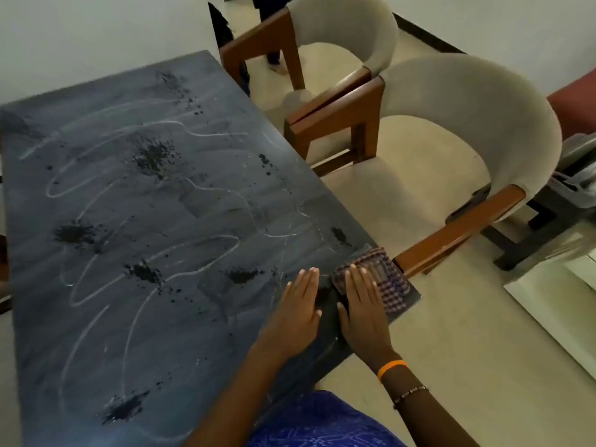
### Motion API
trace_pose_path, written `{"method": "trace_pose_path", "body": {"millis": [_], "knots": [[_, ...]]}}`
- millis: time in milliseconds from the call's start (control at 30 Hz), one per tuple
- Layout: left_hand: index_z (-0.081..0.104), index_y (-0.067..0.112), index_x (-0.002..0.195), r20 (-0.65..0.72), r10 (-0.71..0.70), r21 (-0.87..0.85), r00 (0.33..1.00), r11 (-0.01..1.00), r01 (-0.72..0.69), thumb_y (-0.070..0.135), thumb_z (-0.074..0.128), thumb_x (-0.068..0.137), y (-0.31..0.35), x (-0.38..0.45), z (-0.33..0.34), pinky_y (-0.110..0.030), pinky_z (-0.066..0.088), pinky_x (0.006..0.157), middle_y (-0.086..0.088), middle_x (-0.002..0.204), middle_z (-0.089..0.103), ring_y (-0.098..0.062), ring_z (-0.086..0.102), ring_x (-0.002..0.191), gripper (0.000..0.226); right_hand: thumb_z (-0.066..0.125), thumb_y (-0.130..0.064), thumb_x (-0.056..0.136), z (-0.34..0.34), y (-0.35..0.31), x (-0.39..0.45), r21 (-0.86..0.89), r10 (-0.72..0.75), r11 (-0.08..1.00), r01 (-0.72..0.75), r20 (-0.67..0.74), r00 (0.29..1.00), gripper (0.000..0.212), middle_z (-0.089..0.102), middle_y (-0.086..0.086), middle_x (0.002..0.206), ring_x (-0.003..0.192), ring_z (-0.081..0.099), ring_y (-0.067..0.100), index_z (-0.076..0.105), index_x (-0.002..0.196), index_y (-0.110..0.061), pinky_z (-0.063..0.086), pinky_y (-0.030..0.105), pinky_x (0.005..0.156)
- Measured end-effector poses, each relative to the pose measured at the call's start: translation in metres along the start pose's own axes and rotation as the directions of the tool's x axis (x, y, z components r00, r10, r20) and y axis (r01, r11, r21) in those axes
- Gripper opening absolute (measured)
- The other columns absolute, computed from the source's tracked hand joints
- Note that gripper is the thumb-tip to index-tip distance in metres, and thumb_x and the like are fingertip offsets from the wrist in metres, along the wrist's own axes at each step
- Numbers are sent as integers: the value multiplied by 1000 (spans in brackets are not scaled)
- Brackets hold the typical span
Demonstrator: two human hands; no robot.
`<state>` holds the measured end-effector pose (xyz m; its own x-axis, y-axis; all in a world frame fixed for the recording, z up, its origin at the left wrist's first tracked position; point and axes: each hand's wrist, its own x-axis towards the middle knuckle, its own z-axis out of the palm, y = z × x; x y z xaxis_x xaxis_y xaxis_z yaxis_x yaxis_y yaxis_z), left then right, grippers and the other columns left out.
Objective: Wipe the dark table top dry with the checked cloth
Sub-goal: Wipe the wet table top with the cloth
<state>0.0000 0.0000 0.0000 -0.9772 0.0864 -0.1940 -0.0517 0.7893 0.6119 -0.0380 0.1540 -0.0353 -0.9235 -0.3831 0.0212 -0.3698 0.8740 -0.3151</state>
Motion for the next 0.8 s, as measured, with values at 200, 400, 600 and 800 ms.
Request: {"method": "trace_pose_path", "body": {"millis": [200,400,600,800], "knots": [[3,20,148,113,-113,-124,987,984,127,21,42,96,4,-1,9,-25,0,113,-3,158,4,-14,-5,144,65,63,-14,86,5,11,-4,-144,84,986,-80,21,996,57,41,20,145,134,40,34,41,137,0,30,44,110],[18,21,147,107,-215,-288,971,928,237,19,44,95,9,5,8,-27,17,112,-3,155,20,-15,15,143,58,80,-7,65,-17,7,18,-235,77,969,-71,17,997,52,69,17,111,94,70,28,63,114,-1,59,30,59],[31,19,142,4,-235,-432,972,876,213,9,47,93,12,20,-7,-20,27,105,-3,146,39,-15,36,134,53,41,-16,95,-42,-9,55,138,185,972,-189,41,982,29,65,15,113,97,62,29,56,119,-7,52,38,81],[33,16,140,-225,-307,-519,925,841,153,1,48,91,2,19,-35,-21,30,105,-7,137,43,-15,41,125,54,43,-11,95,-63,-65,95,672,119,667,-321,329,937,24,67,15,102,93,63,30,63,108,-6,53,45,82]]}}
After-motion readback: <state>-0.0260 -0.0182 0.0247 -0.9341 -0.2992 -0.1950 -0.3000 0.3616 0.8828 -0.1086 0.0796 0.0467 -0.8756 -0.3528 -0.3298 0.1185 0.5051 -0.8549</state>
